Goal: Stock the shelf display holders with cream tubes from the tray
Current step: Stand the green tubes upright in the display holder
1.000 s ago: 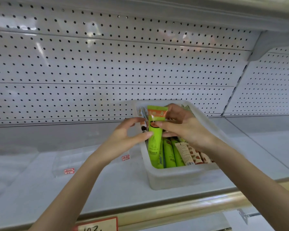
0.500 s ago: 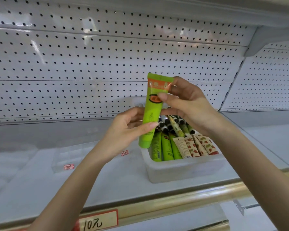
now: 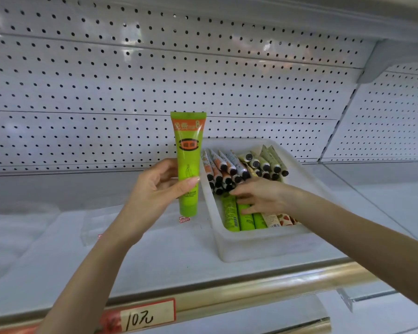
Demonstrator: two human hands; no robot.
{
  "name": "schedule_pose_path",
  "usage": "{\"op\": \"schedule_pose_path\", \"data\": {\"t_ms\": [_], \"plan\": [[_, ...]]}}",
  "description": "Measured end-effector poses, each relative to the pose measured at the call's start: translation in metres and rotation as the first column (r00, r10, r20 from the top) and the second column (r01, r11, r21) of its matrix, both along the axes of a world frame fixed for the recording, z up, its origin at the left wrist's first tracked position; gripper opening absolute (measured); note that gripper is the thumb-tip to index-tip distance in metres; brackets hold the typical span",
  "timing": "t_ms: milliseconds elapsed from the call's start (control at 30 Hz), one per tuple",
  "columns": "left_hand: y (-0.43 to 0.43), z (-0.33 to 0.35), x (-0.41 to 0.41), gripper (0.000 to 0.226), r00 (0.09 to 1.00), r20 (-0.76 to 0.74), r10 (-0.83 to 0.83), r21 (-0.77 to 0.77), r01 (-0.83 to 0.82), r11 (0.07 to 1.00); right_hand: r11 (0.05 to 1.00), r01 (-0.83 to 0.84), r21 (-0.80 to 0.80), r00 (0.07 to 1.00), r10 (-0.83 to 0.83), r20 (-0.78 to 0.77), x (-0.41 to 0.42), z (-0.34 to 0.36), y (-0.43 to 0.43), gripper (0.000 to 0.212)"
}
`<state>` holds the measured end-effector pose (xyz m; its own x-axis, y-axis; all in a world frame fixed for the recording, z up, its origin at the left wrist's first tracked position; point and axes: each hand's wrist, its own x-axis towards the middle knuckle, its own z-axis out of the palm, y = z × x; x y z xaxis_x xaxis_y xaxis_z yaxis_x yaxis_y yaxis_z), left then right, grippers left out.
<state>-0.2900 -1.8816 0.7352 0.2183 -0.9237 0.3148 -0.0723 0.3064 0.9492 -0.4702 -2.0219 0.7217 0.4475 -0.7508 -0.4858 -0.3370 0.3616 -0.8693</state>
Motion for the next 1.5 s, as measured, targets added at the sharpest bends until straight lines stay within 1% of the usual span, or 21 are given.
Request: {"op": "schedule_pose_path", "data": {"t_ms": [67, 167, 200, 300, 367, 433, 467, 567, 600, 633, 700, 767, 833, 900, 1000, 1100, 1167, 1267, 1367, 1433, 1500], "plan": [[-0.001, -0.001, 0.000, 0.034, 1.000, -0.011, 0.000, 0.008, 0.000, 1.000, 1.000, -0.006, -0.020, 0.999, 0.005, -0.039, 0.007, -0.005, -0.001, 0.025], [-0.001, -0.002, -0.001, 0.035, 1.000, -0.019, 0.003, 0.021, -0.002, 1.000, 0.997, -0.051, -0.052, 0.990, 0.044, -0.135, 0.016, -0.013, -0.001, 0.043], [-0.001, -0.003, -0.001, 0.036, 1.000, -0.016, 0.004, 0.025, -0.004, 1.000, 0.996, -0.069, -0.063, 0.983, 0.057, -0.172, 0.019, -0.015, 0.001, 0.043], [-0.001, -0.004, 0.001, 0.036, 1.000, -0.013, 0.015, 0.034, -0.014, 0.999, 0.983, -0.162, -0.084, 0.949, 0.131, -0.287, 0.025, -0.022, 0.009, 0.032], [0.000, -0.005, 0.002, 0.036, 1.000, -0.019, 0.021, 0.038, -0.020, 0.999, 0.968, -0.222, -0.120, 0.923, 0.169, -0.345, 0.026, -0.024, 0.011, 0.034], [0.000, -0.005, 0.004, 0.036, 1.000, -0.015, 0.025, 0.042, -0.024, 0.999, 0.962, -0.245, -0.118, 0.917, 0.190, -0.352, 0.026, -0.024, 0.010, 0.033], [0.001, -0.005, 0.005, 0.037, 1.000, -0.009, 0.028, 0.044, -0.028, 0.999, 0.960, -0.262, -0.101, 0.912, 0.212, -0.350, 0.025, -0.023, 0.009, 0.028], [0.002, -0.004, 0.007, 0.037, 0.999, -0.004, 0.047, 0.040, -0.047, 0.998, 0.941, -0.331, -0.071, 0.885, 0.283, -0.370, 0.023, -0.020, 0.011, 0.004], [0.002, -0.003, 0.008, 0.036, 0.999, -0.007, 0.053, 0.037, -0.053, 0.998, 0.935, -0.346, -0.073, 0.879, 0.296, -0.373, 0.022, -0.019, 0.013, 0.001], [0.002, -0.002, 0.008, 0.035, 0.998, -0.009, 0.056, 0.035, -0.056, 0.998, 0.933, -0.352, -0.069, 0.878, 0.304, -0.371, 0.021, -0.018, 0.014, 0.003], [0.003, 0.000, 0.009, 0.034, 0.998, -0.007, 0.065, 0.029, -0.065, 0.997, 0.934, -0.356, -0.029, 0.882, 0.325, -0.342, 0.020, -0.015, 0.016, 0.002], [0.005, 0.002, 0.012, 0.034, 0.997, 0.004, 0.083, 0.022, -0.083, 0.996, 0.935, -0.352, 0.034, 0.895, 0.347, -0.280, 0.019, -0.010, 0.016, 0.011], [0.008, 0.004, 0.016, 0.035, 0.995, 0.009, 0.103, 0.013, -0.103, 0.995, 0.931, -0.362, 0.051, 0.907, 0.364, -0.210, 0.017, -0.001, 0.015, 0.013], [0.011, 0.007, 0.022, 0.036, 0.992, 0.022, 0.127, 0.008, -0.127, 0.992, 0.943, -0.333, -0.021, 0.934, 0.327, -0.145, 0.013, 0.010, 0.012, 0.017], [0.017, 0.010, 0.029, 0.037, 0.986, 0.013, 0.169, -0.012, -0.168, 0.986, 0.964, -0.182, -0.192, 0.983, 0.179, -0.033, 0.004, 0.030, 0.009, 0.028], [0.022, 0.014, 0.032, 0.033, 0.978, -0.003, 0.209, -0.027, -0.209, 0.978, 0.930, -0.080, -0.359, 0.990, 0.117, 0.082, -0.002, 0.048, 0.010, 0.027], [0.025, 0.016, 0.033, 0.031, 0.973, -0.015, 0.229, -0.036, -0.230, 0.973, 0.906, -0.030, -0.421, 0.981, 0.108, 0.164, -0.002, 0.057, 0.011, 0.025], [0.033, 0.019, 0.033, 0.032, 0.964, -0.007, 0.266, -0.049, -0.266, 0.963, 0.877, 0.028, -0.479, 0.963, 0.105, 0.249, 0.005, 0.064, 0.018, 0.024], [0.045, 0.021, 0.033, 0.035, 0.955, -0.010, 0.295, -0.060, -0.295, 0.954, 0.853, 0.067, -0.518, 0.939, 0.122, 0.322, 0.015, 0.068, 0.028, 0.029], [0.055, 0.020, 0.034, 0.041, 0.949, -0.014, 0.314, -0.067, -0.314, 0.947, 0.864, 0.047, -0.501, 0.913, 0.166, 0.373, 0.022, 0.070, 0.032, 0.033], [0.066, 0.019, 0.034, 0.043, 0.938, -0.031, 0.344, -0.072, -0.346, 0.935, 0.892, 0.019, -0.451, 0.889, 0.192, 0.417, 0.028, 0.071, 0.034, 0.034]]}}
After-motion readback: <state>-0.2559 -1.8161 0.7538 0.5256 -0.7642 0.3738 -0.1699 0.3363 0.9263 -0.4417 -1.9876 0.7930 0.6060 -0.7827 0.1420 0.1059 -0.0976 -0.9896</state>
